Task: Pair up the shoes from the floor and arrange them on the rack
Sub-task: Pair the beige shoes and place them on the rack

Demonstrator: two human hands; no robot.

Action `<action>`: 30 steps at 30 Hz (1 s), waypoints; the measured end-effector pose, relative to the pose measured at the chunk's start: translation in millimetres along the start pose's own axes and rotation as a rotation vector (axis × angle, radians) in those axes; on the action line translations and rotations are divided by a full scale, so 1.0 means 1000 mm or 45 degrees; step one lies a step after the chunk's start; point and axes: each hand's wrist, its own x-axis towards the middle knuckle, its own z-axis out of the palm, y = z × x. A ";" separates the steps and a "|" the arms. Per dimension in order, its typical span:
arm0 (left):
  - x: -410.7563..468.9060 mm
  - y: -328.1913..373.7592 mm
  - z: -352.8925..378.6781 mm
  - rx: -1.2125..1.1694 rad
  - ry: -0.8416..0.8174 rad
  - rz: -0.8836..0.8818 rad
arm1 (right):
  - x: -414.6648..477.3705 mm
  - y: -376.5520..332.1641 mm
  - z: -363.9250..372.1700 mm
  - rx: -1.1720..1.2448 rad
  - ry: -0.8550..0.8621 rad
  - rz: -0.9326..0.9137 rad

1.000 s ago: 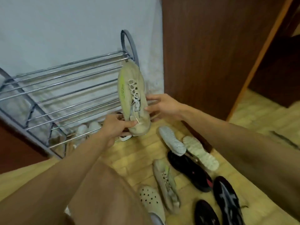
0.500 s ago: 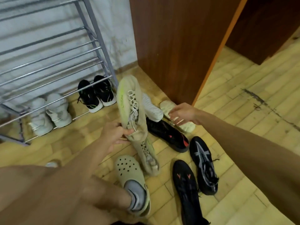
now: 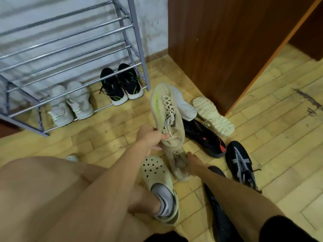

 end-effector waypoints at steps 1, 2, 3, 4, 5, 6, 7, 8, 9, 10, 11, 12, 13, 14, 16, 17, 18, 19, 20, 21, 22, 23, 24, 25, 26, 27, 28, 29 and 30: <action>0.000 -0.001 0.001 0.018 0.002 -0.001 | 0.000 0.001 0.002 0.054 -0.002 0.040; 0.000 -0.002 0.001 0.033 0.004 -0.006 | 0.000 0.002 0.002 0.141 -0.042 0.091; 0.000 -0.004 0.001 0.039 0.006 -0.012 | 0.000 0.003 0.002 0.207 -0.077 0.131; 0.000 -0.005 0.000 0.040 0.009 -0.016 | -0.001 0.002 0.002 0.242 -0.099 0.151; 0.000 -0.007 -0.002 0.038 0.014 -0.021 | -0.002 0.002 0.001 0.262 -0.106 0.156; 0.000 -0.008 -0.004 0.033 0.021 -0.026 | -0.002 0.002 0.000 0.257 -0.112 0.142; 0.000 -0.009 -0.005 0.026 0.026 -0.031 | -0.002 0.003 -0.003 0.237 -0.120 0.113; -0.001 -0.010 -0.007 0.013 0.030 -0.039 | -0.003 0.004 -0.004 0.218 -0.131 0.085; -0.002 -0.011 -0.009 -0.002 0.033 -0.050 | -0.005 0.004 -0.006 0.194 -0.149 0.063; -0.004 -0.010 -0.011 -0.021 0.037 -0.059 | -0.007 0.005 -0.008 0.174 -0.169 0.042; -0.006 -0.011 -0.013 -0.037 0.044 -0.066 | -0.009 0.005 -0.010 0.175 -0.184 0.035; -0.008 -0.011 -0.014 -0.056 0.058 -0.066 | -0.011 0.006 -0.014 0.189 -0.197 0.038; -0.009 -0.010 -0.016 -0.079 0.075 -0.064 | -0.013 0.006 -0.018 0.225 -0.204 0.051; -0.011 -0.010 -0.017 -0.105 0.086 -0.064 | -0.015 0.004 -0.023 0.269 -0.206 0.067; -0.015 -0.010 -0.018 -0.178 0.108 -0.065 | -0.020 0.001 -0.038 0.300 -0.187 0.053; -0.017 -0.011 -0.018 -0.223 0.122 -0.067 | -0.022 -0.002 -0.046 0.303 -0.164 0.031; -0.018 -0.011 -0.018 -0.266 0.137 -0.072 | -0.025 -0.005 -0.054 0.324 -0.133 0.006; -0.019 -0.011 -0.017 -0.299 0.146 -0.077 | -0.027 -0.008 -0.063 0.361 -0.099 -0.019; -0.019 -0.010 -0.017 -0.327 0.146 -0.083 | -0.029 -0.011 -0.073 0.396 -0.064 -0.049; -0.019 -0.009 -0.017 -0.359 0.142 -0.087 | -0.031 -0.015 -0.083 0.432 -0.029 -0.085; -0.020 -0.005 -0.019 -0.388 0.134 -0.086 | -0.034 -0.021 -0.093 0.479 0.004 -0.123; -0.021 -0.002 -0.021 -0.401 0.126 -0.079 | -0.035 -0.027 -0.103 0.534 0.037 -0.165; -0.021 0.002 -0.025 -0.392 0.131 -0.073 | -0.036 -0.035 -0.112 0.584 0.069 -0.208; -0.020 0.007 -0.030 -0.380 0.147 -0.064 | -0.036 -0.044 -0.122 0.626 0.089 -0.246; -0.020 0.012 -0.037 -0.374 0.165 -0.059 | -0.035 -0.054 -0.131 0.658 0.094 -0.273; -0.019 0.018 -0.046 -0.374 0.184 -0.058 | -0.034 -0.064 -0.140 0.679 0.090 -0.290; -0.018 0.025 -0.055 -0.377 0.213 -0.055 | -0.031 -0.076 -0.148 0.694 0.083 -0.302; -0.016 0.032 -0.065 -0.378 0.252 -0.041 | -0.029 -0.089 -0.155 0.711 0.074 -0.312; -0.013 0.039 -0.076 -0.373 0.295 -0.020 | -0.027 -0.101 -0.162 0.731 0.064 -0.320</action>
